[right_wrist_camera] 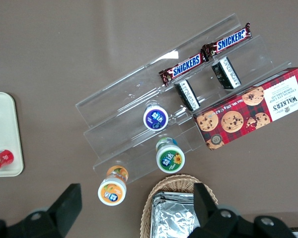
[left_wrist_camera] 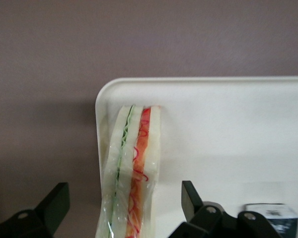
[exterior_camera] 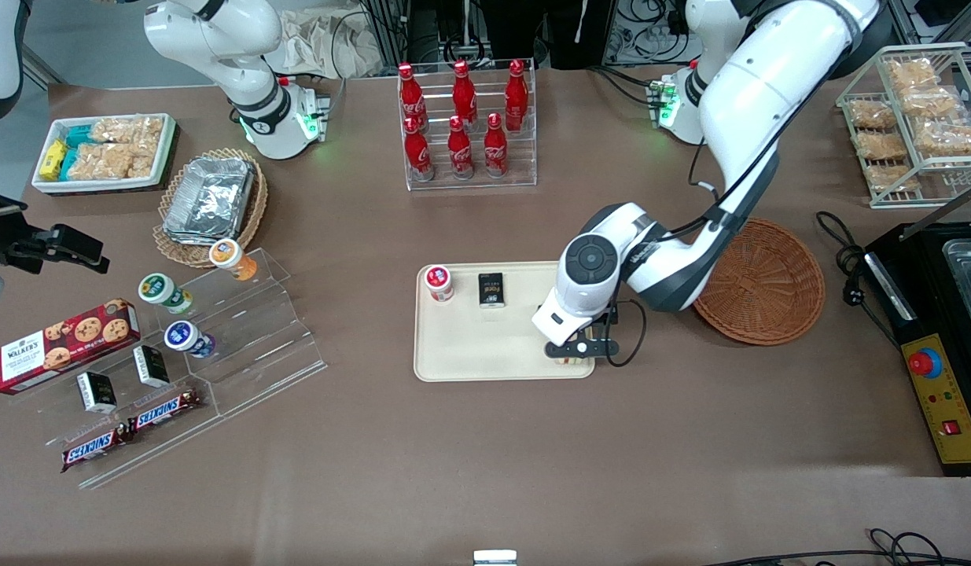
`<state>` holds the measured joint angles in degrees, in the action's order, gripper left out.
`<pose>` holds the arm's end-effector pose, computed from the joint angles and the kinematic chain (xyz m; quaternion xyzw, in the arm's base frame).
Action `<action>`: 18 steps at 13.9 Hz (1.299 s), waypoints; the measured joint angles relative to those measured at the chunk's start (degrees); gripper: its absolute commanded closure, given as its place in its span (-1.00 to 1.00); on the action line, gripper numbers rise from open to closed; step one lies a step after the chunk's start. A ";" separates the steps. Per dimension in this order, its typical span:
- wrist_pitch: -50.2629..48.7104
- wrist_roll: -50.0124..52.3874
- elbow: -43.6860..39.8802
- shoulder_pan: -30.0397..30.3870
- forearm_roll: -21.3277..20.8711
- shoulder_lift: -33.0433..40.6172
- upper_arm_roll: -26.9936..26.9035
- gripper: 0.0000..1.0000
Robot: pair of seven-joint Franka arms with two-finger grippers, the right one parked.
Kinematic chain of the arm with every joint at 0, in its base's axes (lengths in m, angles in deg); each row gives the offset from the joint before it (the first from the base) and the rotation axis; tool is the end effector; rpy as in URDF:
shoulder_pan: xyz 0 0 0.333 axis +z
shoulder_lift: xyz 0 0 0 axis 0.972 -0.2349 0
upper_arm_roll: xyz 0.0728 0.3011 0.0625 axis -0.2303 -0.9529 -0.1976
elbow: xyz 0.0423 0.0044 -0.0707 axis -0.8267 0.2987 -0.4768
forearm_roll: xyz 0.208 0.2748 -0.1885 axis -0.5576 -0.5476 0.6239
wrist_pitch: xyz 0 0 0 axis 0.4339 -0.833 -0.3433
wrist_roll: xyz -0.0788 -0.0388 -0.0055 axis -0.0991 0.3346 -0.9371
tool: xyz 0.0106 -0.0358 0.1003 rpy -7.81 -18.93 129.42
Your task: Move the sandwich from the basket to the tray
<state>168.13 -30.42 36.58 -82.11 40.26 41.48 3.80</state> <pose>0.5673 -0.3711 0.2768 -0.9999 -0.0124 0.0083 0.0075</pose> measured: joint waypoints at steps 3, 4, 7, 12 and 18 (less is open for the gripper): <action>-1.35 4.17 -1.08 0.45 4.49 6.04 -0.01 -1.00; -3.19 6.19 -1.50 0.89 4.96 8.55 -0.01 -1.00; -11.16 7.68 -3.25 2.93 10.07 17.04 -0.59 -1.00; -24.20 -2.57 -3.54 1.62 20.16 32.55 -13.40 -1.00; -33.26 -33.90 -2.80 1.47 22.88 39.09 -28.74 -1.00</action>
<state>134.88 -64.33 33.77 -80.64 63.15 80.56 -24.94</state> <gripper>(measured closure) 0.000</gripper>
